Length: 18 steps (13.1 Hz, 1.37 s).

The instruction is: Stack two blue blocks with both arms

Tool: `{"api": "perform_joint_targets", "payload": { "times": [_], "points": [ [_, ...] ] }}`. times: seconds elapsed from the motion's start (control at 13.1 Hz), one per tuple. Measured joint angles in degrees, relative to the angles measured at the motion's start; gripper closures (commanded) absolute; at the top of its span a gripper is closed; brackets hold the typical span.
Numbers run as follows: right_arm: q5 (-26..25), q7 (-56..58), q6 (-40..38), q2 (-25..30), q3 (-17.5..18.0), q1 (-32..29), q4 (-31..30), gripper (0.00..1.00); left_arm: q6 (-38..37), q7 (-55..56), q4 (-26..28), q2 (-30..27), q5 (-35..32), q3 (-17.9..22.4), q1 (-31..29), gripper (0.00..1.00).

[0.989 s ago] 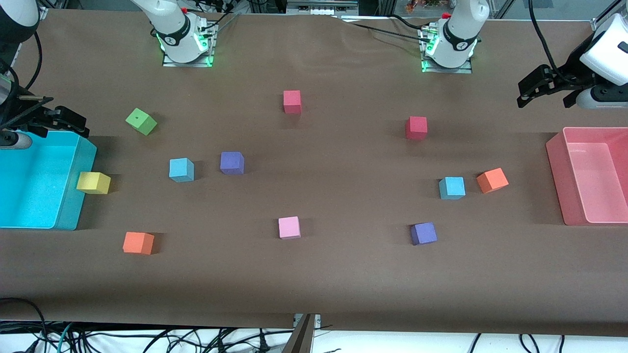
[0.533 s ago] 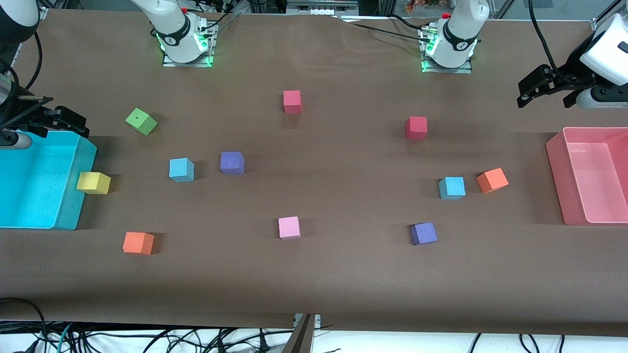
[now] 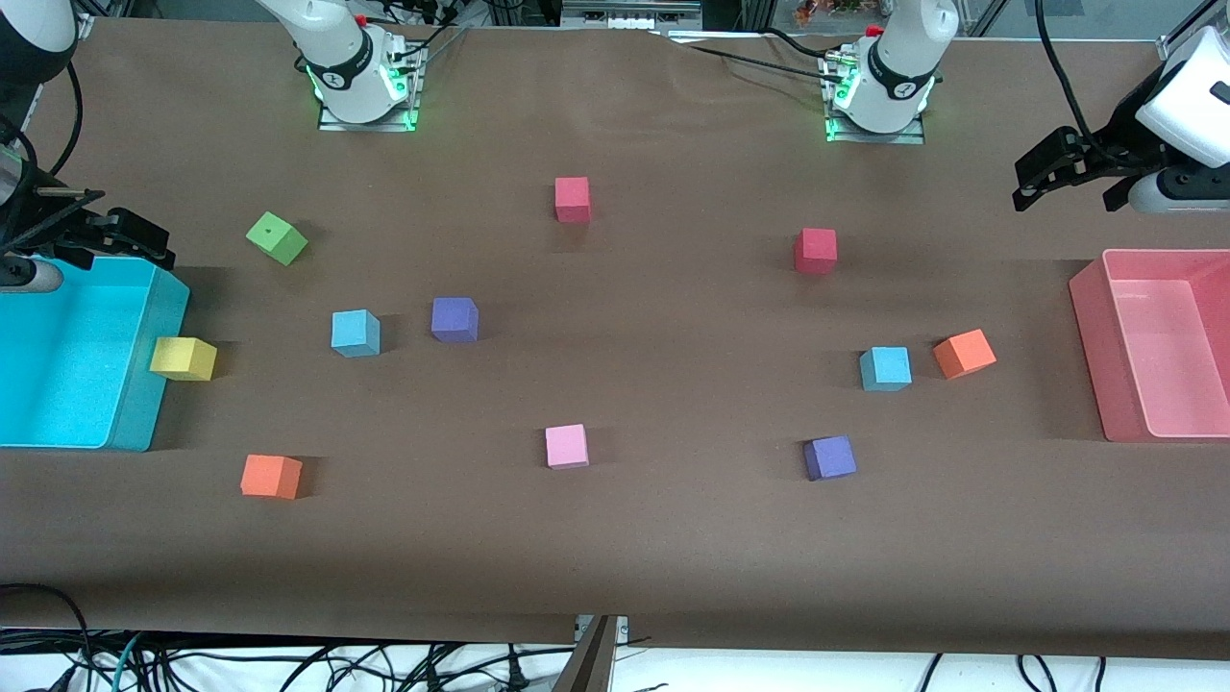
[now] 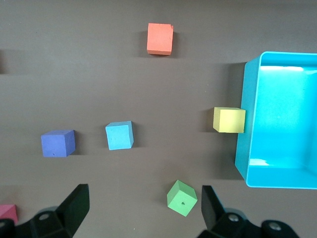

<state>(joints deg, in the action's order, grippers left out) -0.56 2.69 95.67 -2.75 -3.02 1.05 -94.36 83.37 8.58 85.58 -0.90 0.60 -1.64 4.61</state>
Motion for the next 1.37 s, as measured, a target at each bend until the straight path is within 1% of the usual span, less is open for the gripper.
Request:
{"api": "perform_joint_targets", "payload": {
  "times": [1.07, 1.37],
  "points": [
    [0.00, 0.00, 0.00, 0.00, 0.00, 0.00, 0.00, 0.00, 0.00, 0.00, -0.03, 0.02, 0.00, 0.13, -0.04, 0.00],
    [0.00, 0.00, -0.02, 0.00, 0.00, 0.00, 0.00, 0.00, 0.28, -0.06, -0.03, 0.96, 0.00, -0.35, 0.19, 0.00]
  ]
}}
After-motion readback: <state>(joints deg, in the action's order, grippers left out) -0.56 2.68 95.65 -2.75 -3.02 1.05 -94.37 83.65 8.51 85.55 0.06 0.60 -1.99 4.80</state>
